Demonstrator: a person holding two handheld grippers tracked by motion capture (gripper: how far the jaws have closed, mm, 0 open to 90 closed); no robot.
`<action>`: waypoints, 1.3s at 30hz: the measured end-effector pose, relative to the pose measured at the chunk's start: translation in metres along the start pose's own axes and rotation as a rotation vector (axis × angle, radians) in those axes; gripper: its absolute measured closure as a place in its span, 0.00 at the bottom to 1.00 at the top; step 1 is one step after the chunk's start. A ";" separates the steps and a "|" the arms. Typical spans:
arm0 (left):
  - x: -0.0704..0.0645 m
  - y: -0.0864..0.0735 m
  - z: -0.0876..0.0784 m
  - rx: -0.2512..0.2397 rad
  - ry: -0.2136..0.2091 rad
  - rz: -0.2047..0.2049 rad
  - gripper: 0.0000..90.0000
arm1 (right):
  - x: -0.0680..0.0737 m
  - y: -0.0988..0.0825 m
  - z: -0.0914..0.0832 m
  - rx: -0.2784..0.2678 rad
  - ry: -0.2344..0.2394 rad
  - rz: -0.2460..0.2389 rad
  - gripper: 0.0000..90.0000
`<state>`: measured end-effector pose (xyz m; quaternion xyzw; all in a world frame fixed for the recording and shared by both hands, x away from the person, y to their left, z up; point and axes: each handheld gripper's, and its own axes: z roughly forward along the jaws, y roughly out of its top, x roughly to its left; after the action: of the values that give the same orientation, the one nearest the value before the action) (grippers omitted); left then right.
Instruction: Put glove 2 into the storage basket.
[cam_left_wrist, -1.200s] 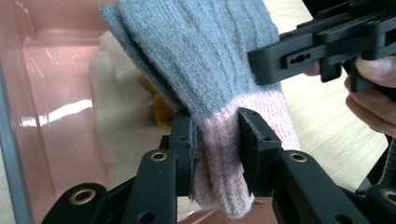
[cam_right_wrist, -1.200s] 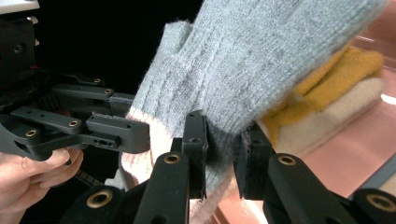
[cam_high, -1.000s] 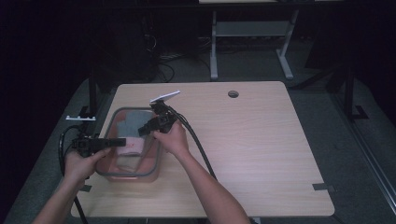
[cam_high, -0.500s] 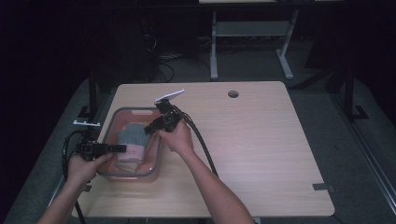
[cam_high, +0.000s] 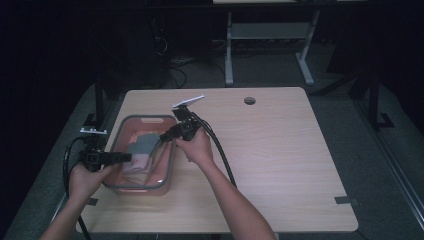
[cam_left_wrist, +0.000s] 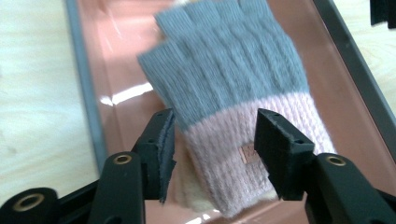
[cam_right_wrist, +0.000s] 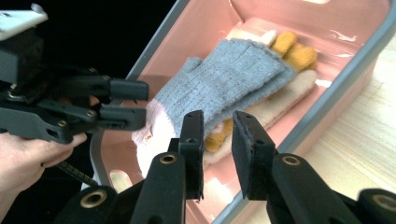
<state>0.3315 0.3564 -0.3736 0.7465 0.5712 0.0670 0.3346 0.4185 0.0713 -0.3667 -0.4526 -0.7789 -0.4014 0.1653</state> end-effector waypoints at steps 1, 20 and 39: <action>0.000 0.000 0.000 0.000 0.000 0.000 0.53 | 0.000 0.000 0.000 0.000 0.000 0.000 0.81; -0.034 0.016 -0.008 -0.088 -0.083 0.037 0.46 | -0.020 -0.019 -0.050 -0.054 0.003 0.004 0.71; -0.059 0.023 0.000 -0.129 -0.174 0.046 0.41 | -0.043 -0.031 -0.089 -0.093 -0.026 0.030 0.63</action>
<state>0.3301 0.3003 -0.3431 0.7394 0.5172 0.0463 0.4285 0.4056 -0.0307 -0.3526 -0.4766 -0.7546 -0.4288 0.1399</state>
